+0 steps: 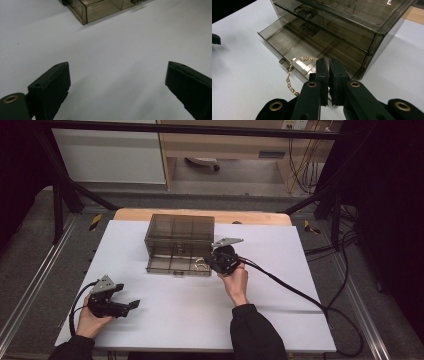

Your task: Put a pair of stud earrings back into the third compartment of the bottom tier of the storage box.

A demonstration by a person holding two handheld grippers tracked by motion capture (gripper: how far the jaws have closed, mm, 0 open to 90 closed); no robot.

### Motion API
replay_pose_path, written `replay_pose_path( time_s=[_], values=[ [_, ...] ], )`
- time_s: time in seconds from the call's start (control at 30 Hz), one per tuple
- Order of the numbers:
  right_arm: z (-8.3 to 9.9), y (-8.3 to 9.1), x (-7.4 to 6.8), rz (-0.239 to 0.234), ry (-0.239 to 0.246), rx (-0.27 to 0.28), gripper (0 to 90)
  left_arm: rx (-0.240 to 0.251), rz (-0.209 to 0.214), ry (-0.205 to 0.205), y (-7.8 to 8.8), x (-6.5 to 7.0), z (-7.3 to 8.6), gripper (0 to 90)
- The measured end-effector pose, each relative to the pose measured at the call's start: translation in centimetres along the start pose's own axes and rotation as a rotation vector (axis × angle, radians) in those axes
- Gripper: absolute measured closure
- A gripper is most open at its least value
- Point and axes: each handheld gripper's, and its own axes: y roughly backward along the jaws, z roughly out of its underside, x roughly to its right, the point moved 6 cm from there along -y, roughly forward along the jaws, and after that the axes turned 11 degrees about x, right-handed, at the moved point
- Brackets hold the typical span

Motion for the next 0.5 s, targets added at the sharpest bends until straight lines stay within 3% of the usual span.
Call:
replay_pose_path(
  time_s=[0.5],
  values=[
    [0.4, -3.0, 0.4, 0.014, -0.018, -0.013, 87.0, 0.001, 0.001, 0.001, 0.0, 0.0, 0.0, 6.0]
  ],
)
